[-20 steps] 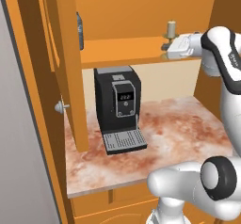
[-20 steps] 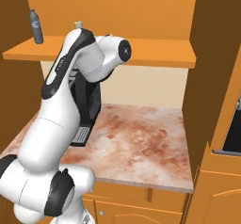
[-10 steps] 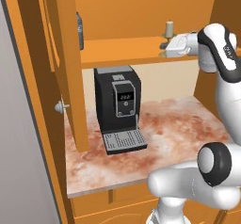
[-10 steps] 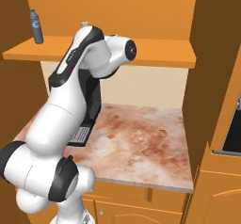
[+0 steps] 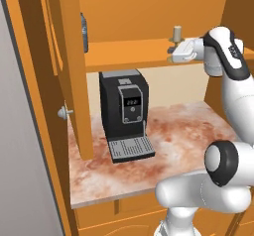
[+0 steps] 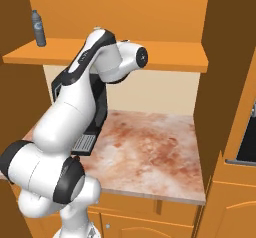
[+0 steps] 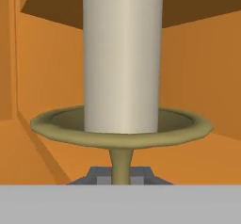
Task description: Pick the candle and candle from the dining table and place them in the open cabinet. Close the cabinet after placing the objects.
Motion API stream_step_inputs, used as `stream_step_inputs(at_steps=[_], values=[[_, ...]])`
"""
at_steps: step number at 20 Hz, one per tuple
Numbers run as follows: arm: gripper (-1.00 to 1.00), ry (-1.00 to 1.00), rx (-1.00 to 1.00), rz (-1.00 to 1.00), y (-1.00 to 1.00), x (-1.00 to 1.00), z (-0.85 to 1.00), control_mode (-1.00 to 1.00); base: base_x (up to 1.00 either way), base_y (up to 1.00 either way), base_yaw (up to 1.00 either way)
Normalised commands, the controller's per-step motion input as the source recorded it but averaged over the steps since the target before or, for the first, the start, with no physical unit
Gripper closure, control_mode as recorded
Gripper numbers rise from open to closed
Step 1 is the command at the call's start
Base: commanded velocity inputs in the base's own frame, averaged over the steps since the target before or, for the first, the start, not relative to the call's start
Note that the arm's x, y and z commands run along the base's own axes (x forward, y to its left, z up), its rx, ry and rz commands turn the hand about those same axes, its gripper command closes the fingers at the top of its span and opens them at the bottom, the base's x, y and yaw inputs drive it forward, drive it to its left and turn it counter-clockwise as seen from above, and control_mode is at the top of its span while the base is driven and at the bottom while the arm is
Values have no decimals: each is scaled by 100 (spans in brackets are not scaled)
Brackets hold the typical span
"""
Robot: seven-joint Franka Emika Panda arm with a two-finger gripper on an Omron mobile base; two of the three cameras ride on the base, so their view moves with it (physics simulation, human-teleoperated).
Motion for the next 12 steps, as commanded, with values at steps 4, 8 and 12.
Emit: stream_step_inputs(at_steps=[4,8,12], values=[[100,0,0,-5,-11,34,0,-100,0,0,0],[100,0,1,-6,-12,39,0,-100,0,0,0],[100,0,1,-7,-9,44,0,-100,0,0,0]])
